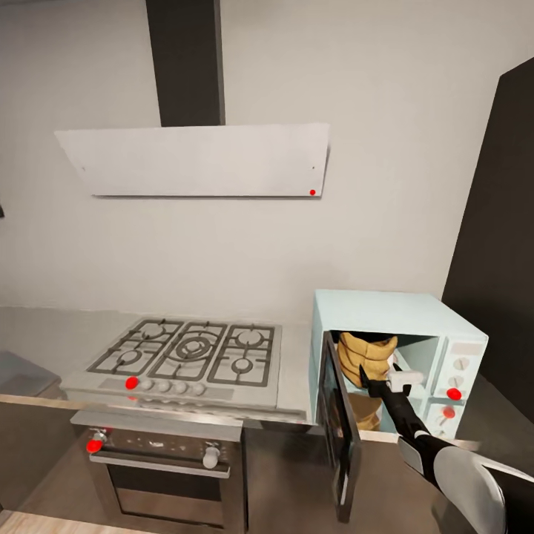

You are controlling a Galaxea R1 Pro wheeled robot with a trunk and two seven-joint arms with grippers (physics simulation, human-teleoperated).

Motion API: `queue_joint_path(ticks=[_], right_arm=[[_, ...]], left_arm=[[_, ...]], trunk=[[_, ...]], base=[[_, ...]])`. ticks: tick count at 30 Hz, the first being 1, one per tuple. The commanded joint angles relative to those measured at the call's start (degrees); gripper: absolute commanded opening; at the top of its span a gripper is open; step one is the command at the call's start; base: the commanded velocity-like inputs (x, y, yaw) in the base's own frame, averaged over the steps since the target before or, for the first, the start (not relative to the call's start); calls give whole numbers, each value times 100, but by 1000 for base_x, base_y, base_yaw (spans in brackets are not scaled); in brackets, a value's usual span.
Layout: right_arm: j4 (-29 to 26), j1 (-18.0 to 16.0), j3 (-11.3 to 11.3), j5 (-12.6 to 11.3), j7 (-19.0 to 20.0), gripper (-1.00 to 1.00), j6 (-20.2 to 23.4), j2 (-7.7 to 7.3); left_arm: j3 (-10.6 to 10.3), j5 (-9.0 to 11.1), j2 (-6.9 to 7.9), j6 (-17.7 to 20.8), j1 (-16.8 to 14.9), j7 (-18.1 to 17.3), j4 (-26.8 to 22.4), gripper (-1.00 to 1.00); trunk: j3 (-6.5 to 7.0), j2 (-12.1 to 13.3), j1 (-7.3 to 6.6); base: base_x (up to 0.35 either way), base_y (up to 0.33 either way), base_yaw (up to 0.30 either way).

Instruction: In the kitchen, take the popcorn bag from the countertop, put it into the microwave, and heat it until the popcorn is cooked so the cooked popcorn ends up inside the bag.

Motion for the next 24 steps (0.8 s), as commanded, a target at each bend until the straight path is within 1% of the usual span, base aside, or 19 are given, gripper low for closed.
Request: queue_joint_path(ticks=[1, 6, 11, 15, 18, 22, 24], right_arm=[[21, -5, -49, 16, 32, 100, -25, -5], [21, -1, -49, 18, 36, 100, -25, -6], [21, -1, -49, 19, 39, 100, -25, -6], [21, 0, -49, 18, 37, 100, -22, -6], [21, 0, -49, 20, 36, 100, -21, -6], [21, 0, -49, 20, 32, 100, -18, -6], [21, 0, -49, 20, 31, 100, -18, -6]], left_arm=[[35, 5, -2, 3, 0, 4, -2, 100], [35, 5, -2, 5, 0, 4, -2, 100], [35, 5, -2, 0, 0, 4, -2, 100], [35, 5, -2, 7, 0, 4, -2, 100], [35, 5, -2, 6, 0, 4, -2, 100], [40, 5, -2, 16, 0, 4, -2, 100], [38, 5, -2, 16, 0, 4, -2, 100]], trunk=[[-2, -4, 3], [-2, -4, 3], [-2, -4, 3], [-2, -4, 3], [-2, -4, 3], [-2, -4, 3], [-2, -4, 3]], base=[[45, 0, 0], [17, 0, 0], [203, 0, 0], [59, 0, 0], [220, 0, 0], [54, 0, 0], [183, 0, 0]])
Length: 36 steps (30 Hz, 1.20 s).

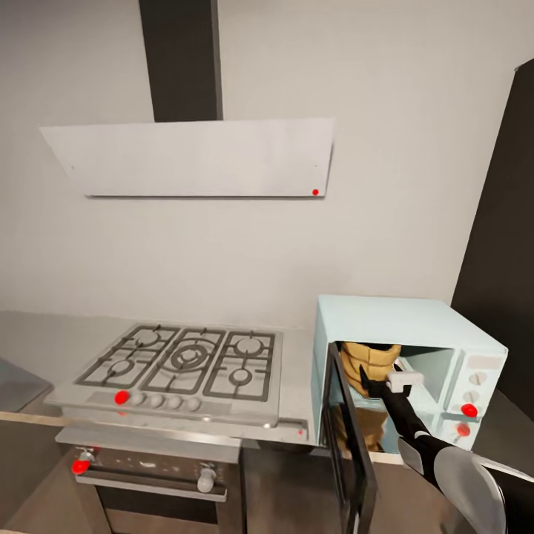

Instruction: In the kitchen, take the popcorn bag from the countertop, put it into the microwave, and heat it until the popcorn is cooked so the cooked popcorn ends up inside the bag.

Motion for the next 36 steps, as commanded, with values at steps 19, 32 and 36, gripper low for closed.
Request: queue_joint_path(ticks=[19, 32, 36], right_arm=[[21, -7, -48, 21, 33, 100, -25, -5], [21, -7, -48, 21, 42, 100, 194, -5], [21, -7, -48, 21, 42, 100, 202, -5]], left_arm=[[32, 5, -2, -13, 0, 4, -2, 100], [32, 5, -19, 2, 0, 4, -2, 100], [32, 5, -19, 2, 0, 4, -2, 100]], trunk=[[-2, -2, 4], [-2, -2, 4], [-2, -2, 4]], base=[[79, 0, 0], [-142, -61, 0], [-309, -105, 0]])
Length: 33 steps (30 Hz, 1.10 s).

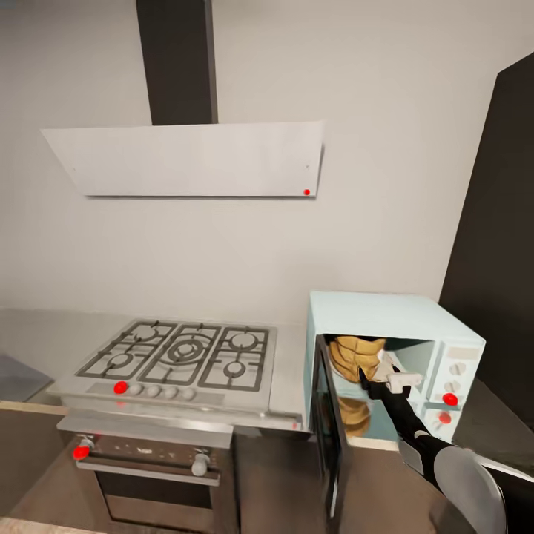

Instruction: In the kitchen, take the popcorn bag from the countertop, put it into the microwave, and heat it until the popcorn is cooked so the cooked popcorn ends up inside the bag.

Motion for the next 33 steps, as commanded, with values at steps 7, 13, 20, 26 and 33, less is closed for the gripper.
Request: queue_joint_path(ticks=[7, 13, 20, 26, 33], right_arm=[[21, -6, -50, 19, 33, 100, -23, -5], [21, -6, -50, 19, 33, 100, -23, -5], [21, -6, -50, 19, 33, 100, -23, -5], [21, -6, -50, 19, 33, 100, -23, -5], [22, 43, -50, 19, 39, 100, 194, -5]], left_arm=[[36, 5, -2, 3, 0, 4, -2, 100], [41, 5, -2, 3, 0, 4, -2, 100], [44, 5, -2, 23, 0, 4, -2, 100], [44, 5, -2, 41, 0, 4, -2, 100], [44, 5, 4, 17, 0, 2, -2, 100]], trunk=[[-2, -4, -1], [-2, -4, -1], [-2, -4, -1], [-2, -4, -1], [-2, -4, -1]], base=[[-320, -50, 0], [-336, -2, 0], [-338, 0, 0], [-338, 0, 0], [-272, 0, 0]])
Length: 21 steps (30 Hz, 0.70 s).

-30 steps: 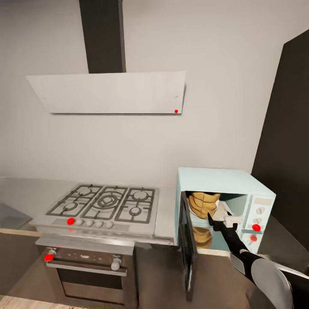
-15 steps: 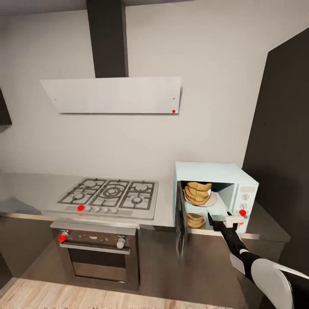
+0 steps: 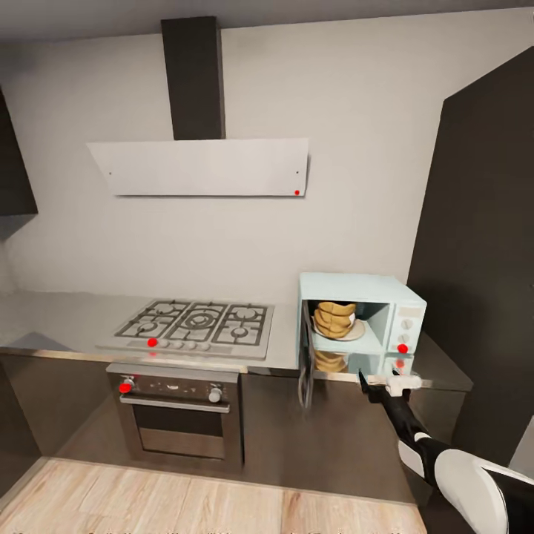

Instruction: In the kitchen, take the popcorn bag from the countertop, put it into the microwave, and heat it until the popcorn is cooked so the cooked popcorn ends up inside the bag.

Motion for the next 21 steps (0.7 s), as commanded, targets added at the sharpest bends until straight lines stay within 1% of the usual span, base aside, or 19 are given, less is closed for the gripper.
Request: queue_joint_path(ticks=[1, 4, 6, 7, 8, 9, 11, 13, 14, 15, 17, 19, 20, 21], right_arm=[[20, 132, -51, 22, 39, 100, 117, -5], [20, 551, -51, 22, 50, 100, 298, 2], [26, 837, -51, 22, 49, 100, 327, 3], [26, 1032, -51, 22, 47, 100, 335, 4], [27, 1157, -51, 22, 43, 100, 345, 4], [28, 1337, -51, 22, 38, 100, 399, 4], [28, 1597, -51, 22, 30, 100, 654, -1], [28, 1884, -45, 27, 25, 100, 1294, -4], [28, 2032, -44, 29, 21, 100, 1764, -4], [28, 2109, -43, 30, 19, 100, 2075, -4], [28, 2291, -41, 38, 17, 100, 2923, 0], [28, 2473, -36, 45, 24, 100, 3508, 27], [28, 2597, -35, 47, 23, 100, 3758, 77], [28, 2692, -34, 47, 22, 100, 3865, 115]], left_arm=[[35, 5, 0, -4, 0, 1, -2, 100], [36, 5, 25, -8, 0, -5, -4, 100], [25, 5, 39, -15, 0, -3, -14, 100], [21, 3, 56, -18, 0, -3, -17, 100], [20, 2, 82, -21, 0, -3, -23, 100], [19, -1, 149, -24, 0, -3, -84, 100], [20, -3, 234, -25, 0, -2, -308, 100], [24, -2, 289, -28, 0, -2, -569, 100], [29, -3, 300, -30, 0, -2, -690, 100], [31, -3, 303, -29, 0, -2, -803, 100], [34, -2, 307, -22, 0, -2, -1260, 100], [35, -3, 308, -25, 0, -1, -1589, 100], [35, -4, 310, -26, 0, 3, -1741, 100], [35, -4, 309, -26, 0, 4, -1846, 100]], trunk=[[-2, -4, 1], [-2, -4, 1], [-2, -4, 1], [-2, -4, 1], [-2, -4, 1], [-2, -4, 1], [-2, -4, 1], [-2, -4, 1], [-2, -4, 1], [-2, -4, 1], [-2, -4, 1], [-2, -4, 1], [-2, -4, 1], [-2, -4, 1]], base=[[-45, 0, 0], [-17, 0, 0], [-3, 0, 0], [-1, 0, 0], [0, 0, 0], [0, 0, 0], [0, 0, 0], [0, 0, 0], [0, 0, 0], [0, 0, 0], [0, 0, 0], [0, 0, 0], [0, 0, 0], [0, 0, 0]])
